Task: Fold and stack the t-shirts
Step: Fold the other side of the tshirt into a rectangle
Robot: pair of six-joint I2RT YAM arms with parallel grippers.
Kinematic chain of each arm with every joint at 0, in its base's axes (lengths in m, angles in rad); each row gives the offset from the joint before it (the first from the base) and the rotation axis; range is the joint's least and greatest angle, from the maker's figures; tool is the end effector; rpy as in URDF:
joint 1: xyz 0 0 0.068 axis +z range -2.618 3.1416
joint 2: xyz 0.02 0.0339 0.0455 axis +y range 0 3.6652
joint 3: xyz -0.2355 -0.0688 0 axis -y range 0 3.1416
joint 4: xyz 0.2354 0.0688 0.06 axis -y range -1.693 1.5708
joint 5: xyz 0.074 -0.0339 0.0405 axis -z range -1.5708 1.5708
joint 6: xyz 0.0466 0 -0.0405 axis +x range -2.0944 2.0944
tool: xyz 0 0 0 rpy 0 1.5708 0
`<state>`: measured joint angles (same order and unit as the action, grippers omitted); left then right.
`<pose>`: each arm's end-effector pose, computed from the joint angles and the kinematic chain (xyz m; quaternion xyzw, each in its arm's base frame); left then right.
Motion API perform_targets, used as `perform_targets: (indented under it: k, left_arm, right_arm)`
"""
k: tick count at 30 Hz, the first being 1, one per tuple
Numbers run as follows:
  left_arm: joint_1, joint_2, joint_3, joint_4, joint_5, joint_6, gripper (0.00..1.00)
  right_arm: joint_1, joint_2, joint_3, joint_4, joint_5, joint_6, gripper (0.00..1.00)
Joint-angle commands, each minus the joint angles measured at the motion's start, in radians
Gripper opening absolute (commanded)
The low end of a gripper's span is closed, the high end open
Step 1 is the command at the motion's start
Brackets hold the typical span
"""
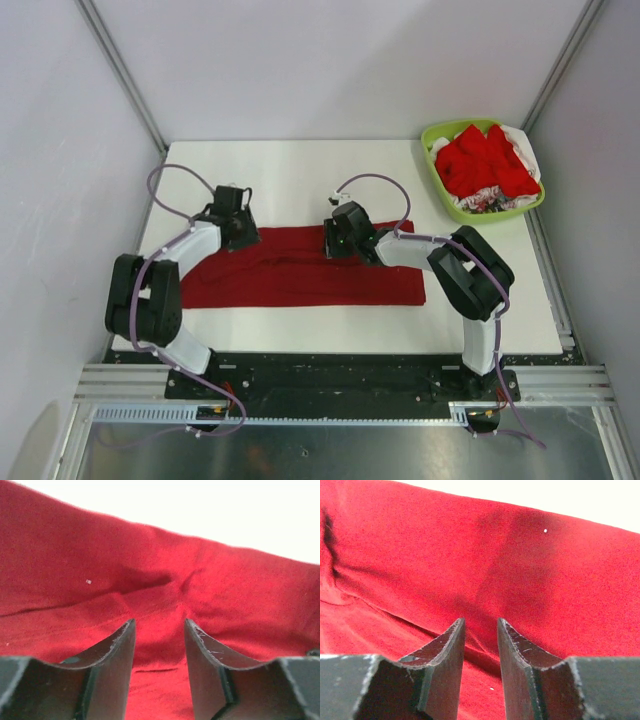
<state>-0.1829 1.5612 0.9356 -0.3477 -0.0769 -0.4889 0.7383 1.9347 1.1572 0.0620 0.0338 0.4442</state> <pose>0.3069 -0.0531 0.1602 -0.1567 0.9421 -0.0623 0.2898 0.3004 0.2712 0.1321 -0.1264 0.9010 0.2184 0.3528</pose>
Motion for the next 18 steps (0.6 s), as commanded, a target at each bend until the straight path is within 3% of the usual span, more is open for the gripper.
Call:
perform_targets:
  k: [1,9,18]
  left_arm:
    - [-0.018,0.051,0.096,0.018,-0.037,0.02,0.5]
    - [-0.023,0.17,0.149,0.017,-0.085,0.045,0.46]
    - [-0.026,0.198,0.151,0.018,-0.097,0.052,0.41]
  right_arm:
    - [0.006,-0.022,0.038,-0.011,0.024,0.006,0.37]
    - [0.007,-0.02,0.039,-0.019,0.026,0.001,0.37]
    - [0.007,-0.012,0.038,-0.021,0.026,-0.001,0.36]
